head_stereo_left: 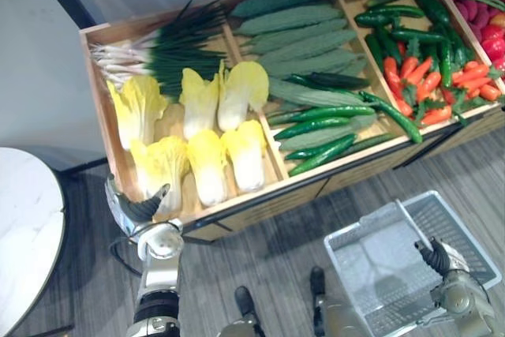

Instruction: Pick vegetable in the basket

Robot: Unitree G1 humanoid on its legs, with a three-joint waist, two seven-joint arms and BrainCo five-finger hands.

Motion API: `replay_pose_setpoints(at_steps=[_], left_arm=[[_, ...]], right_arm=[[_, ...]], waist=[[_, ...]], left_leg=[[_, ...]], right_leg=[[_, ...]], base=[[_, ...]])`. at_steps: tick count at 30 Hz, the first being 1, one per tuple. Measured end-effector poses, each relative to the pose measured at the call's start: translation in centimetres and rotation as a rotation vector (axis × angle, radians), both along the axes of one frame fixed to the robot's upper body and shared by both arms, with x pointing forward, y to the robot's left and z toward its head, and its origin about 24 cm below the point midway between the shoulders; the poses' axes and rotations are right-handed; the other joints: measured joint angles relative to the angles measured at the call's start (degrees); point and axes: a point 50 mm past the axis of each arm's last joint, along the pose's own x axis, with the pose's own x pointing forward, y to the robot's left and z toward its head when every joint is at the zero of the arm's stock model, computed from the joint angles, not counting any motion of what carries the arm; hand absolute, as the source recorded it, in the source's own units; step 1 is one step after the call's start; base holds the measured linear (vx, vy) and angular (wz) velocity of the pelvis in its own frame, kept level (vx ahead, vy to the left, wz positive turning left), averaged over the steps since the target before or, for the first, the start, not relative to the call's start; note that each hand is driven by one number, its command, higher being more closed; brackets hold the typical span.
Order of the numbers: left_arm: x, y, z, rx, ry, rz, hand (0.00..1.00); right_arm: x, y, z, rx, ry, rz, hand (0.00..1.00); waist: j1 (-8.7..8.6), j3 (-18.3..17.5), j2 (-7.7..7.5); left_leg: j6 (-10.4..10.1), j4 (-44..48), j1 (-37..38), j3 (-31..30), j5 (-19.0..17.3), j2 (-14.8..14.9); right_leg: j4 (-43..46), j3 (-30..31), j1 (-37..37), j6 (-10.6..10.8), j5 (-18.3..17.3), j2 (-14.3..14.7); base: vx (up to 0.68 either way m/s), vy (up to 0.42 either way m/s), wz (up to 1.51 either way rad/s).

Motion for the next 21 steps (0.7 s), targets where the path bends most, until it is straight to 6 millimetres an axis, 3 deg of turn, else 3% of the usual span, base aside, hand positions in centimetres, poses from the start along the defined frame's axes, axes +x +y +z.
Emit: replay_pose_setpoints(at_steps=[11, 21], left_arm=[[0.2, -0.6, -0.3, -0.002, 0.010, -0.022, 0.00], [-0.3, -0.6, -2.0, -0.035, 0.085, 0.004, 0.00]], right_arm=[[-0.1, 0.2, 0.0, -0.006, -0.014, 0.003, 1.00], [-0.1, 0.2, -0.1, -0.007, -0.018, 0.003, 1.00]], waist=[[-0.01, 0.4, -0.67], [-0.05, 0.5, -0.88]], left_leg=[[0.0, 0.0, -0.1, 0.1, 0.0, 0.0], [0.0, 0.0, -0.8, 0.1, 0.0, -0.1]], right_leg=[[-0.4, 0.1, 0.0, 0.1, 0.2, 0.0], [-0.4, 0.2, -0.6, 0.2, 0.3, 0.0]], base=[[0.01, -0.002, 0.00], [0.03, -0.004, 0.00]])
